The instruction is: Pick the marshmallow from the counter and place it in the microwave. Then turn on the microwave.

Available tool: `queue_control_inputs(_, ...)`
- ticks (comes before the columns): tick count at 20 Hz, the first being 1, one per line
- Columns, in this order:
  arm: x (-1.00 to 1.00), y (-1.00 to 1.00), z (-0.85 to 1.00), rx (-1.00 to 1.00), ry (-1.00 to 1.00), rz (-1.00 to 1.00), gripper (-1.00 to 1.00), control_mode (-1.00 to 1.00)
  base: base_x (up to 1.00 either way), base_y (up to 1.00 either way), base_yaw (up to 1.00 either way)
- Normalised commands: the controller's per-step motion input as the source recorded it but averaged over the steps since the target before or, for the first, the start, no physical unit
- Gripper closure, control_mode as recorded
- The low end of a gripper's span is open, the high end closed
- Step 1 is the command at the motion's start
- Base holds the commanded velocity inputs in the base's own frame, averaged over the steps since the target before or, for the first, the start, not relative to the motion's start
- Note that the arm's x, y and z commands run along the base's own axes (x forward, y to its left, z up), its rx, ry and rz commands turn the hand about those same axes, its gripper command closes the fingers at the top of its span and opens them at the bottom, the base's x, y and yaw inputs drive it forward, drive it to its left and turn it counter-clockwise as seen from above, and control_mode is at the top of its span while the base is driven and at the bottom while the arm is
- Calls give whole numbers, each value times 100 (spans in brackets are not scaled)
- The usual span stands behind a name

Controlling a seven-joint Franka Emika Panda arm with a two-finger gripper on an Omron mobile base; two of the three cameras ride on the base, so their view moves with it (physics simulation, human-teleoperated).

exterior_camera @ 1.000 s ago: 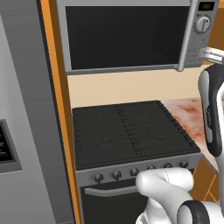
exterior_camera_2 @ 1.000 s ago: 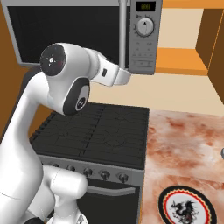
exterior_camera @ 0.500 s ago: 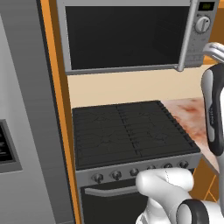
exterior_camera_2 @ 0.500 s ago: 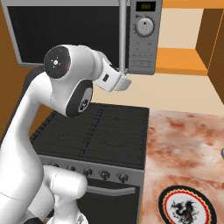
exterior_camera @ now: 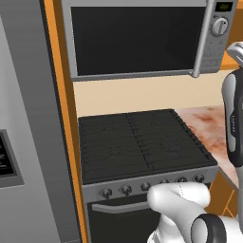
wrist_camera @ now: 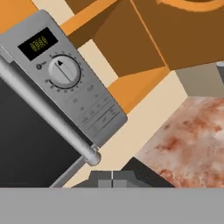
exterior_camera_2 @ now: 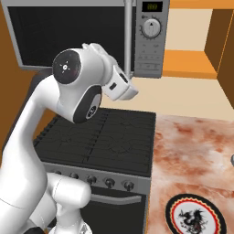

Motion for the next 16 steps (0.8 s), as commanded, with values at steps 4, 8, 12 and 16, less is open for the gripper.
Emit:
queue_control_inputs(4, 0, -6, 0, 15, -4, -5, 100, -100, 0, 0, 0)
queue_control_inputs(8, -4, -5, 0, 15, -9, -3, 100, -100, 0, 0, 0)
queue_control_inputs(12, -2, -7, 0, 15, -9, -3, 100, -100, 0, 0, 0)
queue_control_inputs(16, 0, 0, -6, 6, -5, -5, 100, -100, 0, 0, 0)
